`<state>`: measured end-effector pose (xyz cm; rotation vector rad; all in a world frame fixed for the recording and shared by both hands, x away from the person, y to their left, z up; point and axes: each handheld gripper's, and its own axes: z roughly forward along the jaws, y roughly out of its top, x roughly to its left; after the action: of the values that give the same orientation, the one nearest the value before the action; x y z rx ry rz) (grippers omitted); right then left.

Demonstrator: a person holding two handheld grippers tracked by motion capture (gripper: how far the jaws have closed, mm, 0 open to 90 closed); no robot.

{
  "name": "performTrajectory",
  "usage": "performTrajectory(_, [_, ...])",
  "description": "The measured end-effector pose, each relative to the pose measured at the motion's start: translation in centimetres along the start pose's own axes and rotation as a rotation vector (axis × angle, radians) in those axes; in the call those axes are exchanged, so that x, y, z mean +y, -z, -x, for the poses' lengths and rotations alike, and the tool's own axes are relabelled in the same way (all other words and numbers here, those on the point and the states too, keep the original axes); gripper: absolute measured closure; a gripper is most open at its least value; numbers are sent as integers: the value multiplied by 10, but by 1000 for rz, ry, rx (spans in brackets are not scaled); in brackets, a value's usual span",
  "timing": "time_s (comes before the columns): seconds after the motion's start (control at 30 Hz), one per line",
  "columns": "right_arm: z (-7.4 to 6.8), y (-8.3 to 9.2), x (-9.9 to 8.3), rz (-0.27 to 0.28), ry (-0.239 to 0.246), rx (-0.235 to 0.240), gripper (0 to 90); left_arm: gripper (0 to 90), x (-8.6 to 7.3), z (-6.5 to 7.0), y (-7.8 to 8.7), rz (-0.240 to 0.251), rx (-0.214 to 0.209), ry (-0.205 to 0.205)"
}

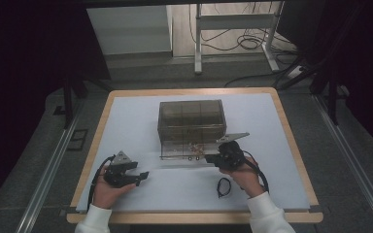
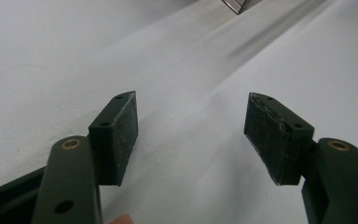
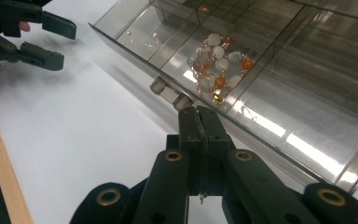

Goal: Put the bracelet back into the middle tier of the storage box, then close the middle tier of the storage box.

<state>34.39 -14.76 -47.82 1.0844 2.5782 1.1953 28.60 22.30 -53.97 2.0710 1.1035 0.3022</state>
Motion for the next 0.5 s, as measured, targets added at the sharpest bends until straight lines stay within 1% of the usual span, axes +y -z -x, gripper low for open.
performTrajectory(0.3, [0,-8,-2,-14,1,-3,897,349,-1,0,0,0,2,1])
performTrajectory(0.5, [0,-10,-2,-16,-1,-2,897,349,-1,0,1,1,3,2])
